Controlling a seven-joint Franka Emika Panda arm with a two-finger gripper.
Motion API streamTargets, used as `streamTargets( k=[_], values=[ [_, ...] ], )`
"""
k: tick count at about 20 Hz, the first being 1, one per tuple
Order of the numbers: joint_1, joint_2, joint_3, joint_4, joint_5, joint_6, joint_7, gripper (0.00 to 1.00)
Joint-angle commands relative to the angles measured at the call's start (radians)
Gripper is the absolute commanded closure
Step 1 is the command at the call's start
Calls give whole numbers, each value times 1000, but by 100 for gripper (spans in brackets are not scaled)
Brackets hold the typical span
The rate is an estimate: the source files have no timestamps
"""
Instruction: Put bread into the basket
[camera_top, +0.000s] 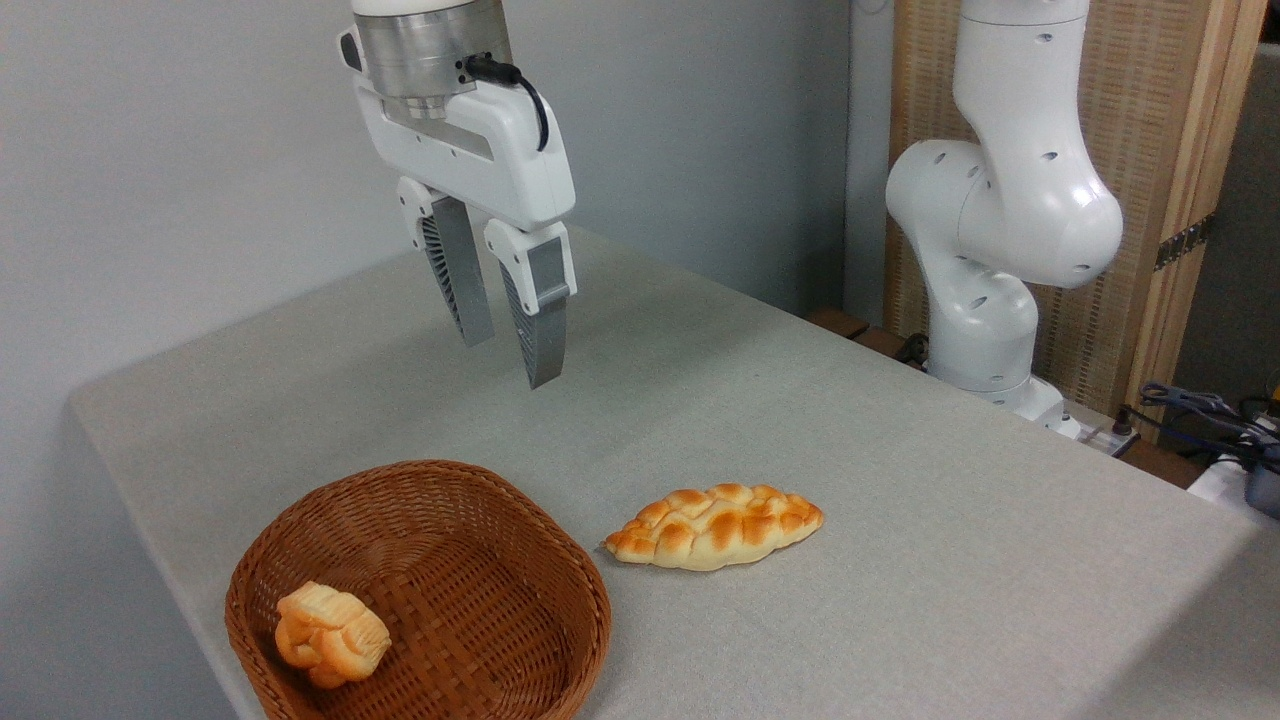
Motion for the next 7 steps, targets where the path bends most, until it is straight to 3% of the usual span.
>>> streamTargets(
  k=[1, 7],
  values=[
    [28, -6, 26, 2, -22, -17, -3, 0],
    [43, -6, 28, 3, -22, -15, 12, 0]
  ],
)
